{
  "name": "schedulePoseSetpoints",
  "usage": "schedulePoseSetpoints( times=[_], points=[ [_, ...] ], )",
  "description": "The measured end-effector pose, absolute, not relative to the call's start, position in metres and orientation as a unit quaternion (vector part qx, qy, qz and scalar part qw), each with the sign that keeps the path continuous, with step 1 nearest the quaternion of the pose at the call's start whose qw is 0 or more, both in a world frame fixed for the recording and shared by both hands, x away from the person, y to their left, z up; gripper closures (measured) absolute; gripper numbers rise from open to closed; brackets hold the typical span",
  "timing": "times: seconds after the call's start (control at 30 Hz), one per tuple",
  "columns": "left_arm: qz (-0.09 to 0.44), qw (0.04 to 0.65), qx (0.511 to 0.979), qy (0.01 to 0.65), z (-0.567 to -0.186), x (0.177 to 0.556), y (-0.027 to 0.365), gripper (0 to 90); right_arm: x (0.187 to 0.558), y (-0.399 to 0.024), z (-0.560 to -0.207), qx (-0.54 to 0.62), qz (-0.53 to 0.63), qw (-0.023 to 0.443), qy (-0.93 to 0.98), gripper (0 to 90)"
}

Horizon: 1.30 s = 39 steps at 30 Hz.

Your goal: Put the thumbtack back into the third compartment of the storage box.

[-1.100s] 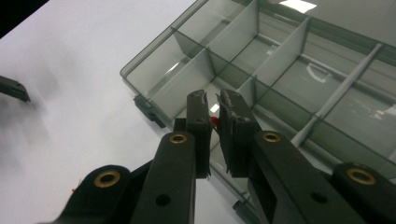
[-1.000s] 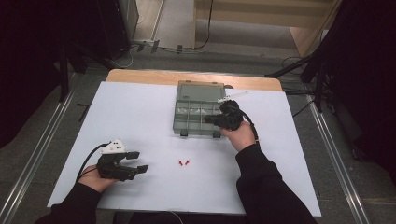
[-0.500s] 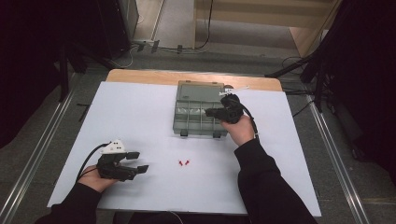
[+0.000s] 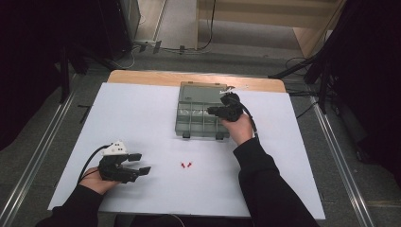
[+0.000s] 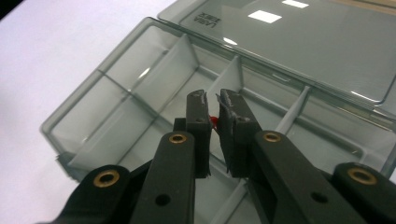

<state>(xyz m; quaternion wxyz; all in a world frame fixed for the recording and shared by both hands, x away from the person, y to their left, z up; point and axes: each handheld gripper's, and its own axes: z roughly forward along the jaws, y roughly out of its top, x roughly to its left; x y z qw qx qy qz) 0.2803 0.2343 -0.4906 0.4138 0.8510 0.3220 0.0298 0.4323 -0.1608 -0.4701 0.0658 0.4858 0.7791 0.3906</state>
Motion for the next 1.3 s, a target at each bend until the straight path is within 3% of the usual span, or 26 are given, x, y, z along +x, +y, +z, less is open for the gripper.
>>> schedulePoseSetpoints(
  times=[0.23, 0.33, 0.83, 1.3],
  points=[
    [0.030, 0.414, 0.850, 0.324, -0.491, 0.281, 0.235, 30.7, 0.438, -0.159, -0.475, 0.495, 0.383, 0.073, 0.776, 82.4],
    [0.030, 0.410, 0.853, 0.321, -0.491, 0.280, 0.235, 30.7, 0.439, -0.158, -0.477, 0.494, 0.389, 0.074, 0.774, 72.2],
    [0.029, 0.412, 0.852, 0.323, -0.490, 0.281, 0.235, 30.7, 0.421, -0.156, -0.462, 0.451, 0.414, 0.077, 0.787, 42.1],
    [0.030, 0.411, 0.853, 0.321, -0.490, 0.283, 0.235, 30.7, 0.395, -0.158, -0.454, 0.414, 0.426, 0.073, 0.801, 37.5]
  ],
)
